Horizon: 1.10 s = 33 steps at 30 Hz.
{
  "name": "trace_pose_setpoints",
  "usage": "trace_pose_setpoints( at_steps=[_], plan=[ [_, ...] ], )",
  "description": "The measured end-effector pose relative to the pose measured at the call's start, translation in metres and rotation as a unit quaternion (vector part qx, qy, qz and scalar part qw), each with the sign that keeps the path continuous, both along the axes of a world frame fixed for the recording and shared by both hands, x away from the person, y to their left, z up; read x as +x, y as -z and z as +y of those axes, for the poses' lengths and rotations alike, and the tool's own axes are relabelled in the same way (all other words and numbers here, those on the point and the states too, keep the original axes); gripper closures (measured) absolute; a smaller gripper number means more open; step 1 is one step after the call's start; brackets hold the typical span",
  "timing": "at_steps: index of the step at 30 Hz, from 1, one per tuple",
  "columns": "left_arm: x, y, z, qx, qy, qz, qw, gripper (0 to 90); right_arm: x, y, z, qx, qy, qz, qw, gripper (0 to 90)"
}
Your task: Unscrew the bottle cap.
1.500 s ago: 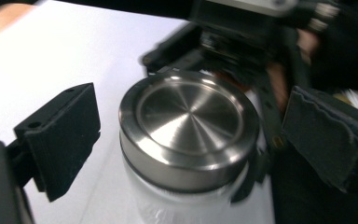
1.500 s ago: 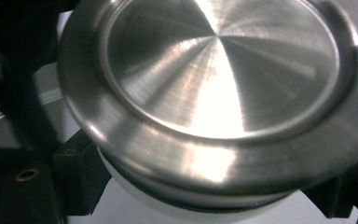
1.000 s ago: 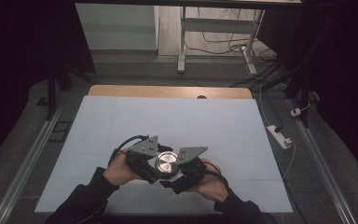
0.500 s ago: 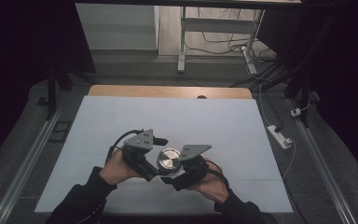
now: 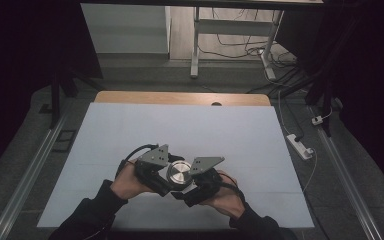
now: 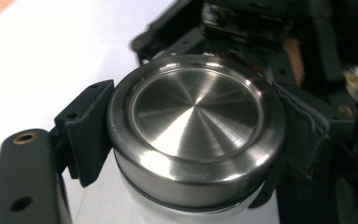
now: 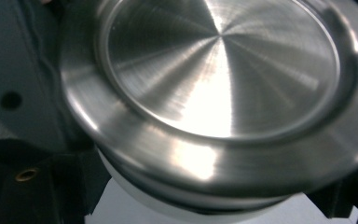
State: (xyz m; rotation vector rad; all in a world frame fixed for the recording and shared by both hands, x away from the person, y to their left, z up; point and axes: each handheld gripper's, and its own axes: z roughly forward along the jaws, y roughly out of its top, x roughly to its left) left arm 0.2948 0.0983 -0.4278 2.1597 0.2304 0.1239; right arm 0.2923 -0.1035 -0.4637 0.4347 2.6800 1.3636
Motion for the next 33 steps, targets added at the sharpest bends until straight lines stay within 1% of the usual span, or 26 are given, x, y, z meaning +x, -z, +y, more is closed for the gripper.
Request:
trace_pose_setpoints(
  at_steps=[1,2,3,4,5,7,10,13,15,16,19,20,22,23,24,25,26,28,30,31,32,33],
  plan=[
    [-0.001,0.001,-0.002,-0.006,-0.018,0.001,0.9998,19.6,0.000,0.000,0.000,0.000,0.000,0.000,1.0000,15.1],
    [-0.001,0.001,-0.005,-0.010,-0.037,-0.001,0.9993,19.6,0.001,0.000,-0.001,0.002,0.009,0.001,1.0000,15.0],
    [-0.002,0.001,-0.006,-0.013,-0.048,-0.002,0.9988,19.6,0.003,0.000,-0.003,0.005,0.018,0.003,0.9998,15.0],
    [-0.003,0.002,-0.008,-0.012,-0.062,-0.008,0.9980,19.6,0.004,0.000,-0.004,0.006,0.024,0.004,0.9997,15.0],
    [-0.004,0.002,-0.010,-0.013,-0.071,-0.013,0.9973,19.6,0.005,0.000,-0.004,0.006,0.033,0.005,0.9994,15.0],
    [-0.006,0.002,-0.012,-0.014,-0.081,-0.017,0.9965,19.7,0.006,0.000,-0.005,0.007,0.040,0.003,0.9992,15.0],
    [-0.007,0.001,-0.012,-0.023,-0.095,-0.019,0.9950,19.7,0.006,-0.002,-0.006,0.010,0.046,0.002,0.9989,15.0],
    [-0.010,0.001,-0.015,-0.026,-0.115,-0.024,0.9928,19.8,0.006,-0.003,-0.007,0.013,0.056,0.000,0.9984,15.0],
    [-0.012,0.001,-0.017,-0.028,-0.128,-0.030,0.9909,19.8,0.006,-0.003,-0.007,0.015,0.060,-0.003,0.9981,15.1],
    [-0.013,0.001,-0.018,-0.027,-0.132,-0.032,0.9903,19.8,0.006,-0.003,-0.007,0.015,0.063,-0.004,0.9979,15.0],
    [-0.015,0.001,-0.021,-0.025,-0.152,-0.035,0.9875,19.7,0.006,-0.003,-0.007,0.013,0.073,-0.007,0.9972,15.0],
    [-0.015,0.001,-0.022,-0.022,-0.153,-0.032,0.9874,19.6,0.007,-0.003,-0.007,0.014,0.076,-0.007,0.9970,15.0],
    [-0.012,0.000,-0.022,-0.015,-0.142,-0.026,0.9894,19.1,0.006,-0.002,-0.007,0.012,0.075,-0.008,0.9971,15.0],
    [-0.011,-0.001,-0.021,-0.020,-0.136,-0.023,0.9903,18.4,0.006,-0.001,-0.007,0.013,0.073,-0.008,0.9972,15.0],
    [-0.009,-0.003,-0.019,-0.027,-0.120,-0.008,0.9923,14.2,0.006,-0.002,-0.007,0.014,0.072,-0.007,0.9973,15.0],
    [-0.007,-0.005,-0.016,-0.030,-0.114,-0.003,0.9930,8.3,0.006,-0.002,-0.007,0.015,0.068,-0.007,0.9976,15.0],
    [-0.005,-0.008,-0.012,-0.035,-0.103,-0.002,0.9940,5.5,0.006,-0.002,-0.007,0.017,0.064,-0.009,0.9977,15.0],
    [-0.001,-0.013,-0.002,-0.050,-0.083,0.008,0.9952,2.9,0.006,-0.003,-0.008,0.018,0.057,-0.007,0.9982,15.0],
    [0.003,-0.017,0.008,-0.055,-0.041,0.022,0.9974,3.5,0.006,-0.004,-0.008,0.020,0.040,-0.004,0.9990,15.0],
    [0.003,-0.018,0.013,-0.053,-0.026,0.020,0.9981,4.0,0.006,-0.004,-0.008,0.021,0.031,-0.002,0.9993,15.0],
    [0.004,-0.018,0.016,-0.045,-0.001,0.021,0.9988,5.7,0.005,-0.004,-0.007,0.022,0.019,0.001,0.9996,15.0],
    [0.004,-0.018,0.017,-0.039,0.016,0.020,0.9989,6.6,0.004,-0.004,-0.007,0.022,0.005,0.005,0.9997,15.0]
  ],
)
